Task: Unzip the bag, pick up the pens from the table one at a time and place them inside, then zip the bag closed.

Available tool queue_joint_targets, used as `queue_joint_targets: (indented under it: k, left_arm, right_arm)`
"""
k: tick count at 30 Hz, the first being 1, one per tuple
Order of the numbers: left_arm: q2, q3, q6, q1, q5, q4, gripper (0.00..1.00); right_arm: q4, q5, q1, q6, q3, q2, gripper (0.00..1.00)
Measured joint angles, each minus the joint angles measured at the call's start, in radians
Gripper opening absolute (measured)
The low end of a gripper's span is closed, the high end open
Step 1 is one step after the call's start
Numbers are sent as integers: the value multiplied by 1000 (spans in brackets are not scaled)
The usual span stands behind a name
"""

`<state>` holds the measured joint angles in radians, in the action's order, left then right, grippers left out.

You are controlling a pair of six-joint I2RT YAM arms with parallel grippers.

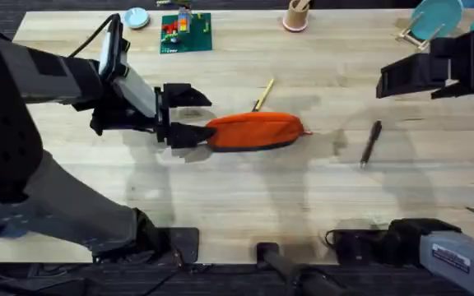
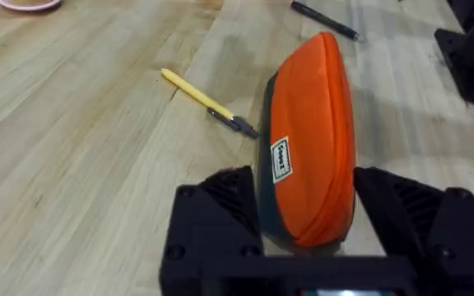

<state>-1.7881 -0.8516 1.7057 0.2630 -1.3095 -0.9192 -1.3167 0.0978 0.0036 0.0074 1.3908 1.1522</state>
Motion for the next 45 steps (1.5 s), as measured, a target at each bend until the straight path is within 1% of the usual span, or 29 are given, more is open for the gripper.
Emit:
queue_joint_targets:
  k: [1,5,7,8,9,10,28,36,40,45]
  left_arm:
    - [0,0,-9,0,-2,0,702]
    - [0,0,-28,-3,-4,-1,547]
    - [0,0,-35,-6,-4,-2,375]
    - [0,0,-38,-10,-5,-2,218]
    - [0,0,-39,-13,-10,-3,95]
    - [0,0,-44,-16,-12,-1,58]
    - [0,0,-71,-18,-15,-8,45]
    - [0,0,-72,-18,-15,-8,44]
    - [0,0,-72,-18,-15,-8,44]
    - [0,0,-72,-18,-15,-8,44]
  right_arm:
    - [0,0,0,0,0,0,995]
    - [0,0,0,0,0,0,995]
    - [0,0,0,0,0,0,996]
    - [0,0,0,0,0,0,996]
    - [0,0,0,0,0,0,996]
    - [0,0,0,0,0,0,996]
    - [3,20,0,-8,0,0,995]
    - [9,93,0,-192,0,13,996]
    - [23,125,0,-293,1,61,996]
    - [43,138,1,-418,1,130,996]
